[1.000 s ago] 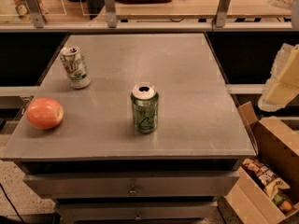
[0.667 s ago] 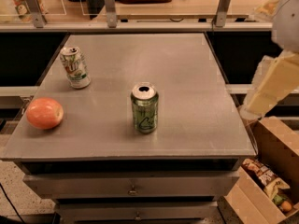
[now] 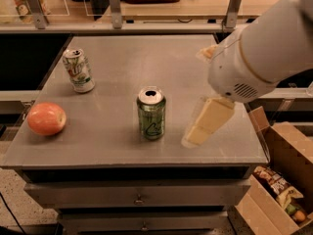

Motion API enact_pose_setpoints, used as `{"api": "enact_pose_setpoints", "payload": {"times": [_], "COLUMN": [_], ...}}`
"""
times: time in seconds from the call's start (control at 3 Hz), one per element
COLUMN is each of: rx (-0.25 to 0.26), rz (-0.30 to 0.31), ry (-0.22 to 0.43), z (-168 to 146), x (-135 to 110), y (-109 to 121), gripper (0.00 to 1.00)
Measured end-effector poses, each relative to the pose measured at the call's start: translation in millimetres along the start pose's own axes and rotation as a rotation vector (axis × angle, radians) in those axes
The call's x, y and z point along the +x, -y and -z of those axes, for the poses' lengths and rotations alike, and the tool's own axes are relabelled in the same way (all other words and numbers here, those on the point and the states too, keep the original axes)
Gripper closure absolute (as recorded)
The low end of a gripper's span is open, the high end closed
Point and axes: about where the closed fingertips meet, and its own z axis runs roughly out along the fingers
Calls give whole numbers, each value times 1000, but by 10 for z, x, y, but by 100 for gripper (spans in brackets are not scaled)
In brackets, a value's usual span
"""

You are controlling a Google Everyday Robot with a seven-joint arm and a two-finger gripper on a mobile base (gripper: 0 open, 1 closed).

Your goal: Pick green can

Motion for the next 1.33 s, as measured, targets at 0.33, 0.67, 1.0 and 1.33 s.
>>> {"api": "enact_pose_setpoints", "payload": {"times": [0.33, 0.67, 1.0, 1.33], "rx": [-73, -134, -188, -196], "rz": [-20, -32, -58, -59], "ry": [98, 148, 189, 195], "z": [-485, -883, -1238, -1246], "x": [-282, -478, -629, -686], "y": [-87, -166, -218, -206], "gripper": [0, 0, 18, 41]}}
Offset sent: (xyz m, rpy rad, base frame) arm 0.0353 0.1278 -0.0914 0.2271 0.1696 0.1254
